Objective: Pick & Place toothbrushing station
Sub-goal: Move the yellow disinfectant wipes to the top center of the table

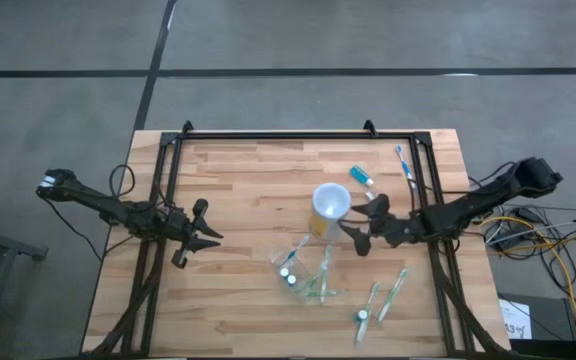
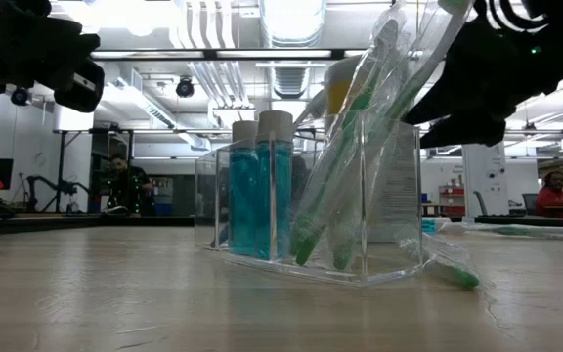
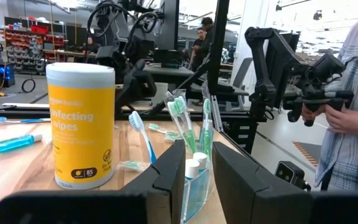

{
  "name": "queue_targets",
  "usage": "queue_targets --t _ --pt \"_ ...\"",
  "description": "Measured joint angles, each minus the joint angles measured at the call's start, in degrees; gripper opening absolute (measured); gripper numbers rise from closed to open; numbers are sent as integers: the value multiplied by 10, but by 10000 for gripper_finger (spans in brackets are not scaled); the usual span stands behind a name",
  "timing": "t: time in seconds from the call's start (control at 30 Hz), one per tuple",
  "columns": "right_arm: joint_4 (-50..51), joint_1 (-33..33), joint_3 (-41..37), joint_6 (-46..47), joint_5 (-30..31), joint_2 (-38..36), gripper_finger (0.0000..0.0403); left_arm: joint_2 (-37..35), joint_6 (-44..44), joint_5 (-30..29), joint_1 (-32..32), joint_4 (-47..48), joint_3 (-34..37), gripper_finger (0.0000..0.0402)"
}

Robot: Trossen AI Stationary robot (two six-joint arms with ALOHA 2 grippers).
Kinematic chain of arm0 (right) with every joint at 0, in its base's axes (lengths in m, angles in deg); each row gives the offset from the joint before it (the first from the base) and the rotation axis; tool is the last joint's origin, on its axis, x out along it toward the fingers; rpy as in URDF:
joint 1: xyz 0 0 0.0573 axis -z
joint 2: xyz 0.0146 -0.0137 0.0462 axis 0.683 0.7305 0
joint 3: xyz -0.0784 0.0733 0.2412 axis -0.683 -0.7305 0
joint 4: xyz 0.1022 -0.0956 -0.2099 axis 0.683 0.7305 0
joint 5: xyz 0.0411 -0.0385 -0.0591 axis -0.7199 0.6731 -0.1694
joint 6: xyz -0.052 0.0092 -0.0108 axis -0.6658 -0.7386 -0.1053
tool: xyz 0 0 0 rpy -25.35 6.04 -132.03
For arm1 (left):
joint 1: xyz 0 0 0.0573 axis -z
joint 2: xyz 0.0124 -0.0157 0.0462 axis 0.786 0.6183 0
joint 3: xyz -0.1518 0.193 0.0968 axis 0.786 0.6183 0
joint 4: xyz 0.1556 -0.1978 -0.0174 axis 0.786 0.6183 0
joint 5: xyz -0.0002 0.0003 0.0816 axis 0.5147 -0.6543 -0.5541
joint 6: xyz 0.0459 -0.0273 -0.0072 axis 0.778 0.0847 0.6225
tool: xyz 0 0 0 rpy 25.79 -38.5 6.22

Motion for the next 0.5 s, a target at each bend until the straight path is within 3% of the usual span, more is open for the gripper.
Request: queue_targets --t 0.5 --pt "-88 46 1 2 -19 76 354 0 0 0 0 4 0 85"
